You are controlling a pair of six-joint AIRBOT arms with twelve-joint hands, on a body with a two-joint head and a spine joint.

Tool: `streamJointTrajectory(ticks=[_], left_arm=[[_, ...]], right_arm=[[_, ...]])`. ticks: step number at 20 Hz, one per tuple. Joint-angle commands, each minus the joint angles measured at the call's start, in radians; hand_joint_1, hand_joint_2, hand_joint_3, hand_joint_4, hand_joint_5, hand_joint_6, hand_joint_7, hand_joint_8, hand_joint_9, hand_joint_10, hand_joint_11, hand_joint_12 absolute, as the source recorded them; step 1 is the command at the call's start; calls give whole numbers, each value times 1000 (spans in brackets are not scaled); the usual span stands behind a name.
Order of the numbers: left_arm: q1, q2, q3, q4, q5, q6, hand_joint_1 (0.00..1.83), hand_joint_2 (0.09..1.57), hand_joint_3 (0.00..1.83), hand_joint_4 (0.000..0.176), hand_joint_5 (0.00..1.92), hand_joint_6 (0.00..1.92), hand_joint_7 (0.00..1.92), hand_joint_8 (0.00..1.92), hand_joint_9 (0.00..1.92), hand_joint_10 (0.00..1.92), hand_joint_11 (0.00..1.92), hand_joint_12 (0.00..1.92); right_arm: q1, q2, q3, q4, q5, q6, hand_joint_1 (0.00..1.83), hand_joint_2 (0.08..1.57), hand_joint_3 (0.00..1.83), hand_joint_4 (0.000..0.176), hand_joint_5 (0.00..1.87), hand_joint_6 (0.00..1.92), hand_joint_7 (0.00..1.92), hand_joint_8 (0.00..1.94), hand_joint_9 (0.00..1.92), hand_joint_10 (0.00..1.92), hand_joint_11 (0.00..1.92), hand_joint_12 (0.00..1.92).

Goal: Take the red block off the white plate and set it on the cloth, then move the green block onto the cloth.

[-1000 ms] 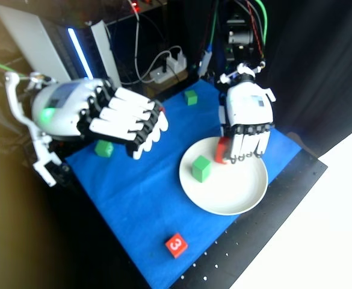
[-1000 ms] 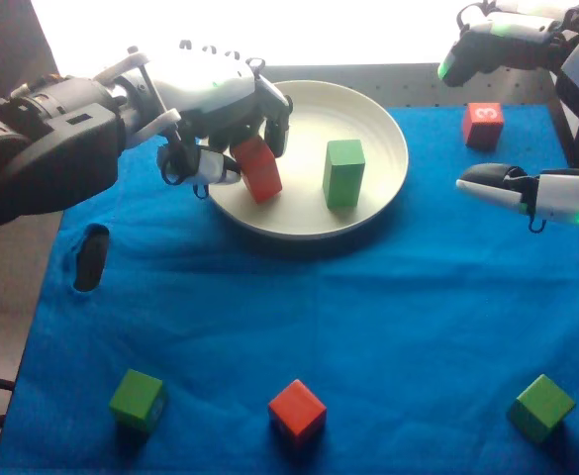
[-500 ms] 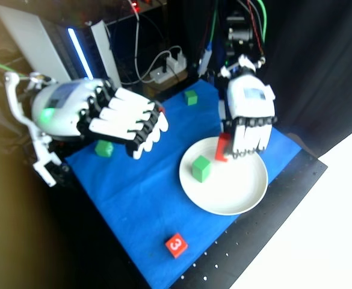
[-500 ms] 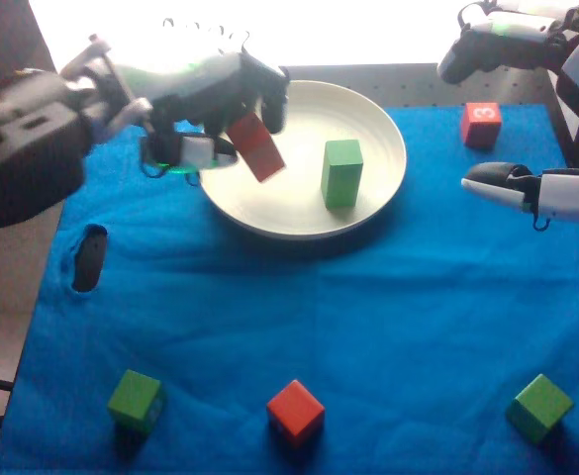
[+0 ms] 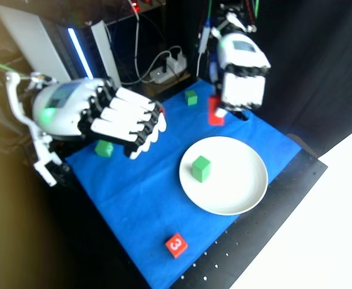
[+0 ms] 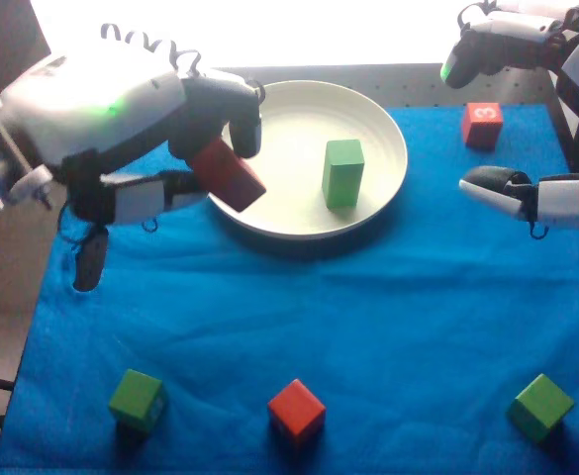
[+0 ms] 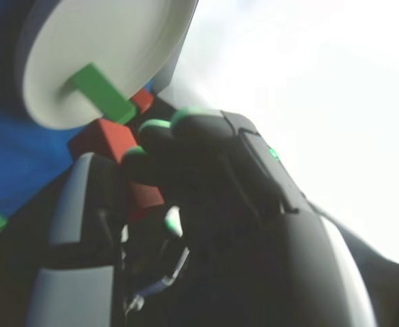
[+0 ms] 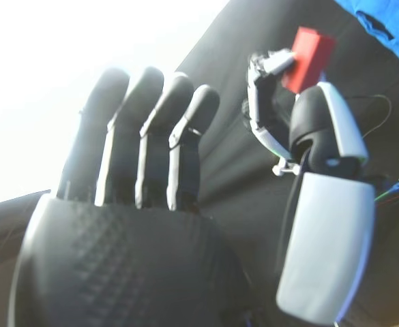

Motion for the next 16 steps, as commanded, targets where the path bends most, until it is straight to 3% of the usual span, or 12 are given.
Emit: streamJointTrajectory(ticks=[1, 3, 4, 6, 7, 8, 9, 10, 13, 14, 15, 16], left_arm=[[4, 15, -12, -1, -149, 2, 1353, 1181, 0, 0, 733, 1128, 877, 1242, 858, 1426, 713, 1592], [30, 33, -39, 2, -169, 2, 1346, 1206, 3, 0, 677, 1248, 813, 1266, 817, 1459, 689, 1514], [44, 43, -51, 2, -179, 2, 1345, 1204, 0, 0, 683, 1208, 811, 1292, 847, 1457, 712, 1505], [71, 66, -74, 5, -181, 2, 1196, 1242, 1, 0, 679, 1257, 825, 1448, 820, 1296, 748, 1528], [82, 69, -82, 8, -163, 2, 1194, 1237, 0, 0, 684, 1296, 811, 1389, 795, 1254, 698, 1506], [86, 69, -83, 8, -155, 2, 1311, 1218, 1, 0, 673, 1312, 784, 1295, 811, 1397, 669, 1477], [92, 64, -83, 8, -139, 2, 1187, 1232, 0, 0, 690, 1340, 820, 1310, 811, 1147, 665, 1458], [97, 59, -83, 8, -127, 2, 1311, 1213, 6, 0, 673, 1328, 789, 1259, 820, 1377, 656, 1465], [117, 46, -83, 8, -108, 1, 1338, 1216, 0, 0, 688, 1362, 773, 1250, 782, 1459, 560, 1601], [120, 44, -83, 7, -102, 1, 1183, 1242, 4, 0, 692, 1344, 775, 1386, 715, 1327, 573, 1662], [121, 44, -83, 7, -98, 1, 1145, 1255, 2, 0, 671, 1379, 770, 1404, 693, 1239, 540, 1657], [122, 43, -83, 7, -97, 1, 1024, 1262, 2, 0, 691, 1403, 644, 1025, 578, 1121, 365, 1633]], right_arm=[[12, -1, 0, -26, -118, -2, 950, 685, 453, 0, 562, 985, 547, 1281, 471, 1553, 422, 1900], [11, 0, -1, -22, -118, -2, 962, 679, 463, 0, 569, 933, 558, 1311, 494, 1564, 438, 1903], [11, 1, -1, -21, -118, -2, 977, 657, 491, 0, 596, 892, 574, 1280, 498, 1551, 439, 1904], [9, 1, -2, -19, -118, -2, 1014, 664, 502, 0, 606, 846, 565, 1241, 472, 1521, 425, 1890], [9, 1, -2, -17, -118, -2, 1059, 681, 485, 0, 612, 821, 542, 1241, 453, 1527, 411, 1911], [9, 1, -2, -17, -118, -2, 1075, 688, 477, 0, 603, 821, 516, 1263, 430, 1545, 386, 1919], [9, 1, -2, -17, -118, -2, 1068, 691, 476, 0, 593, 835, 497, 1269, 423, 1539, 377, 1909], [9, 1, -2, -17, -118, -2, 1096, 681, 473, 0, 608, 846, 522, 1264, 453, 1527, 422, 1892], [9, 1, -2, -16, -118, -2, 1103, 689, 471, 0, 569, 917, 501, 1289, 442, 1547, 409, 1904], [9, 2, -1, -15, -118, -2, 1087, 693, 471, 0, 566, 925, 504, 1268, 436, 1531, 407, 1916], [9, 2, -1, -15, -118, -2, 1091, 693, 470, 0, 562, 926, 507, 1265, 434, 1531, 403, 1920], [8, 2, -1, -14, -118, -2, 1093, 695, 468, 0, 570, 925, 525, 1235, 446, 1514, 418, 1905]])
